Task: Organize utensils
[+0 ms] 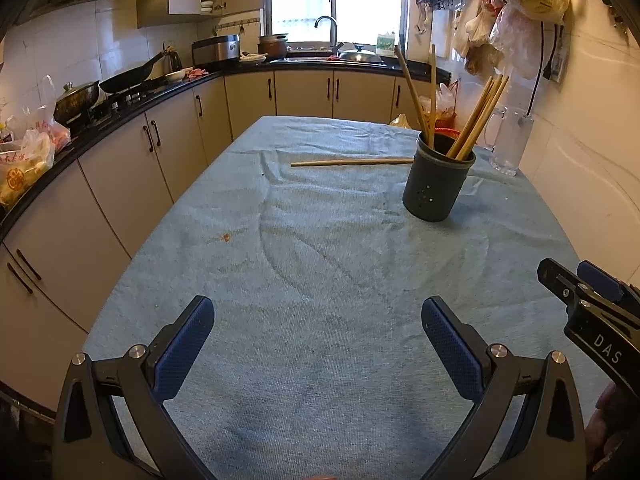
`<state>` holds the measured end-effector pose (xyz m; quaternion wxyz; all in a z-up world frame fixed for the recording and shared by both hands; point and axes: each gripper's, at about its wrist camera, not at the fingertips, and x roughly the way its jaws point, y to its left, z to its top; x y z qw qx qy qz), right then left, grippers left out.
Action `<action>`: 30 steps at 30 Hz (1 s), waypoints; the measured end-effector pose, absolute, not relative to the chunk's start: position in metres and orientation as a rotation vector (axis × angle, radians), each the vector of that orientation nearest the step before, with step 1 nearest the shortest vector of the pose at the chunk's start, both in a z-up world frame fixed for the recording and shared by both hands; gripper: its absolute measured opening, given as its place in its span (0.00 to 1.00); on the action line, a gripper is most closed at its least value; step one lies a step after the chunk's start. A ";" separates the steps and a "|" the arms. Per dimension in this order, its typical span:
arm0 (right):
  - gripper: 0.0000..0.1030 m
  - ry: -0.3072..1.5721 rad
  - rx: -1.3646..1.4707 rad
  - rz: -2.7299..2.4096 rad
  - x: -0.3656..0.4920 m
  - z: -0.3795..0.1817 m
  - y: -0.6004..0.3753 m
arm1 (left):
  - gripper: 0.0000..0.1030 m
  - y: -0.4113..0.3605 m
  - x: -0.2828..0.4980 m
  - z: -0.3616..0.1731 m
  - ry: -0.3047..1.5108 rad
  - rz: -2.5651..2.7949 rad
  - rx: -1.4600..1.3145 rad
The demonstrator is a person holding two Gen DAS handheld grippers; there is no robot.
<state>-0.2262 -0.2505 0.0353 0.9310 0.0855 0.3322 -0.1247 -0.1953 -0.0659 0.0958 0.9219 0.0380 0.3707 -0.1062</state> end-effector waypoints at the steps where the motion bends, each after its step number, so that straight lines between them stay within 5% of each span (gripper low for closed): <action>1: 0.71 0.682 0.175 -0.257 -0.226 0.035 -0.250 | 1.00 -0.066 -0.195 0.095 0.764 -0.218 0.077; 30: 0.75 0.692 0.157 -0.263 -0.220 0.031 -0.246 | 1.00 -0.060 -0.188 0.086 0.795 -0.207 0.056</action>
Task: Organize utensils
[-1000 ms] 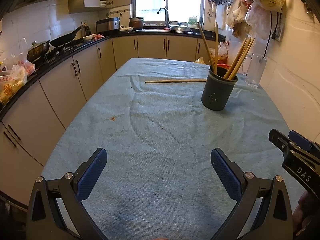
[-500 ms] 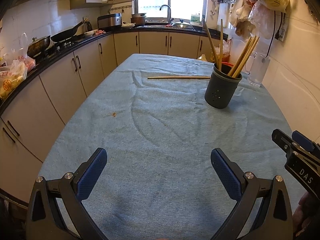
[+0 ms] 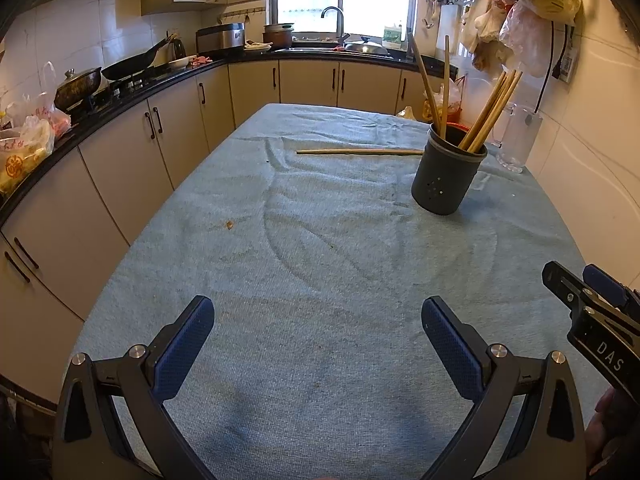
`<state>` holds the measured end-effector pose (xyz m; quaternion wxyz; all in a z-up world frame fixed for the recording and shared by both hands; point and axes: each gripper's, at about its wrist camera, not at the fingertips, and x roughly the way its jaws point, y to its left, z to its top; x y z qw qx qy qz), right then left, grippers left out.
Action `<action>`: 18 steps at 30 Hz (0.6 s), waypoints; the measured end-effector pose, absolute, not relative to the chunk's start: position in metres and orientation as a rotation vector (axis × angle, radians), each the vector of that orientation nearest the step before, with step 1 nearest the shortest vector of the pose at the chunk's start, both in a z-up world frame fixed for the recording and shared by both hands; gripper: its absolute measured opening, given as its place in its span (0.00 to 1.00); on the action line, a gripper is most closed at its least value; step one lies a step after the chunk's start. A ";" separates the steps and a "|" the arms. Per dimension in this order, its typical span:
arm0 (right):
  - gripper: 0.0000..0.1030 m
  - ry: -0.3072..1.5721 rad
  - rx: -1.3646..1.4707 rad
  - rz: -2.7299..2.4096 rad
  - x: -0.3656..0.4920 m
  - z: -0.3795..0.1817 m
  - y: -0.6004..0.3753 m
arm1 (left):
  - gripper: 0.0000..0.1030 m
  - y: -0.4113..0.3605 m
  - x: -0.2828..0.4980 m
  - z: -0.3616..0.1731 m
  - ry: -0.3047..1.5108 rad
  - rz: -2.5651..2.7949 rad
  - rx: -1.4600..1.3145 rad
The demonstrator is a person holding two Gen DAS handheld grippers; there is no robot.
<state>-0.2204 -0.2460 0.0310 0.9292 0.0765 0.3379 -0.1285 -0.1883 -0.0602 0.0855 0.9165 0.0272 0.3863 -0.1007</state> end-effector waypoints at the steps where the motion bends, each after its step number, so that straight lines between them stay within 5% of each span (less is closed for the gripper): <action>1: 0.75 0.693 0.157 -0.263 -0.220 0.031 -0.246 | 1.00 -0.060 -0.188 0.085 0.796 -0.208 0.055; 18: 0.76 0.703 0.162 -0.259 -0.221 0.026 -0.244 | 1.00 -0.060 -0.187 0.082 0.811 -0.201 0.059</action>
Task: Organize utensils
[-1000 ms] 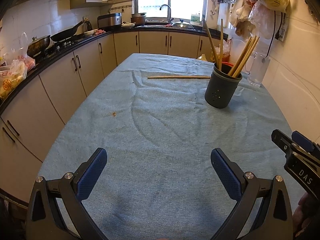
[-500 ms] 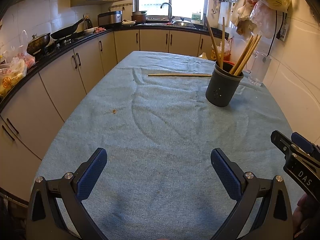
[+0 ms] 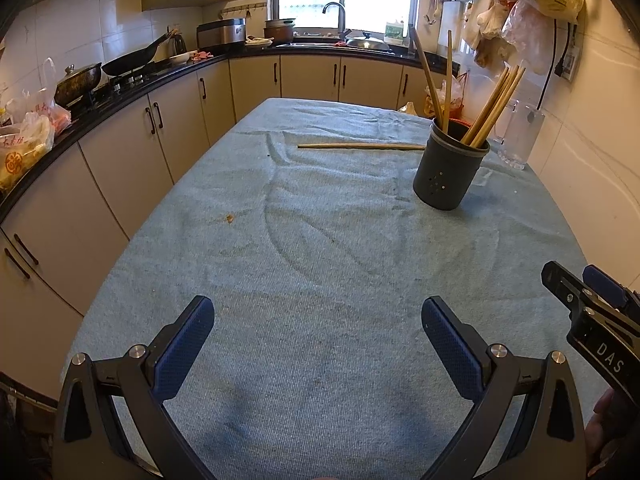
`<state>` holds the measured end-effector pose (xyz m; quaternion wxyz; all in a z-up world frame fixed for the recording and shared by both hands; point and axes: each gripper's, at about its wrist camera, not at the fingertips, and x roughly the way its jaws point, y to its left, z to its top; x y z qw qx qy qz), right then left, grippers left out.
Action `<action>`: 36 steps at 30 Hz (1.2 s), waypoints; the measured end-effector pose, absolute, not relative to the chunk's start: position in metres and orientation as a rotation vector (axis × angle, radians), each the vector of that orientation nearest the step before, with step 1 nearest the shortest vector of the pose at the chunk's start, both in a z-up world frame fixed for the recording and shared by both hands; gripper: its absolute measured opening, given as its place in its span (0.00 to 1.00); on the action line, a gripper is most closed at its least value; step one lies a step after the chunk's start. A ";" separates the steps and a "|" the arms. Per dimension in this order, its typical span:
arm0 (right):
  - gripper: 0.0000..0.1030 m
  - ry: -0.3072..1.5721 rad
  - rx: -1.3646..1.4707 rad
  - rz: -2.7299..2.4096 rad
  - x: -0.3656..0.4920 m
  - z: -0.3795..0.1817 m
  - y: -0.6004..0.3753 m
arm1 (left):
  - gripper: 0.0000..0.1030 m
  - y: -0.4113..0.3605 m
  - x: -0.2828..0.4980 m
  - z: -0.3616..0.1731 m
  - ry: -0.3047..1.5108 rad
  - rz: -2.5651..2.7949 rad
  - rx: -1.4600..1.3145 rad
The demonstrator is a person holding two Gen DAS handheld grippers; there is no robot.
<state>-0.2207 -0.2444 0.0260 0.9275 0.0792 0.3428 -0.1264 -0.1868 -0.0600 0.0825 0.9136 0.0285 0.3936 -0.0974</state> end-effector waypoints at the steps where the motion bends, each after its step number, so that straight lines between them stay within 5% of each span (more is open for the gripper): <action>1: 0.76 0.705 0.163 -0.258 -0.221 0.025 -0.244 | 1.00 -0.060 -0.187 0.082 0.812 -0.200 0.059; 36: 0.78 0.696 0.171 -0.262 -0.221 0.026 -0.244 | 1.00 -0.063 -0.188 0.083 0.816 -0.204 0.050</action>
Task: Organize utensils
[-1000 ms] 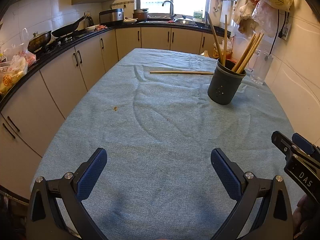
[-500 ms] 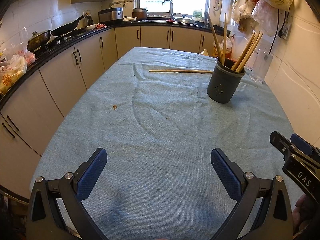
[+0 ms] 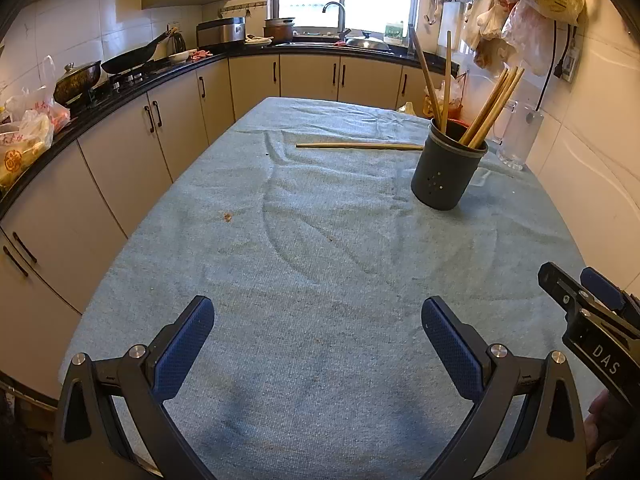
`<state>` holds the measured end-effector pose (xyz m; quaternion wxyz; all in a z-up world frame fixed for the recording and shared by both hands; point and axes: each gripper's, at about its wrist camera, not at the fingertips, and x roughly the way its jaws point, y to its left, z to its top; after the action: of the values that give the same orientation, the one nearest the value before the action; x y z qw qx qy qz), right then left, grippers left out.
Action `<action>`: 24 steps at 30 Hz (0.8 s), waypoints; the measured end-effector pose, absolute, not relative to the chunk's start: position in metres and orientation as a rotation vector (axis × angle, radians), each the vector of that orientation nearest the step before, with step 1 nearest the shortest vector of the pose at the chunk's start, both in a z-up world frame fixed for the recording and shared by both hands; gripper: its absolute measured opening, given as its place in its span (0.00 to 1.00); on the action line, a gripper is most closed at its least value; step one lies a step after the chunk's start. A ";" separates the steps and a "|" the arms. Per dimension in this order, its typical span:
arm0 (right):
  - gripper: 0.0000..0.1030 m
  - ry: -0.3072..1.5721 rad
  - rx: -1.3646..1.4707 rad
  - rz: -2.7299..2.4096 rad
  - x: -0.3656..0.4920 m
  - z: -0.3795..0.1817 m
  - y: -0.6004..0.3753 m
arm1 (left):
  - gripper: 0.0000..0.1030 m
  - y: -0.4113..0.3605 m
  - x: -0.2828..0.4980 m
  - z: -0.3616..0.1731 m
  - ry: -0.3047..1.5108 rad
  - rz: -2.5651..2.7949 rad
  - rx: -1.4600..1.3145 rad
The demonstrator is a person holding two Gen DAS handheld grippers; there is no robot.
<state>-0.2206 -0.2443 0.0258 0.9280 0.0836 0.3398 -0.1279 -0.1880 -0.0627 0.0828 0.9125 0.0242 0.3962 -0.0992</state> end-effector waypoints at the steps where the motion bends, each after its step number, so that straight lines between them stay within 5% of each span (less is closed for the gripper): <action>1: 0.78 0.697 0.172 -0.261 -0.221 0.026 -0.244 | 1.00 -0.063 -0.188 0.083 0.817 -0.205 0.051; 24: 0.79 0.711 0.179 -0.247 -0.218 0.021 -0.247 | 1.00 -0.061 -0.183 0.080 0.837 -0.210 0.042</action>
<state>-0.2180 -0.2473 0.0215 0.9261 0.0873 0.3468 -0.1205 -0.1833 -0.0607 0.0803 0.9081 0.0204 0.4057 -0.1016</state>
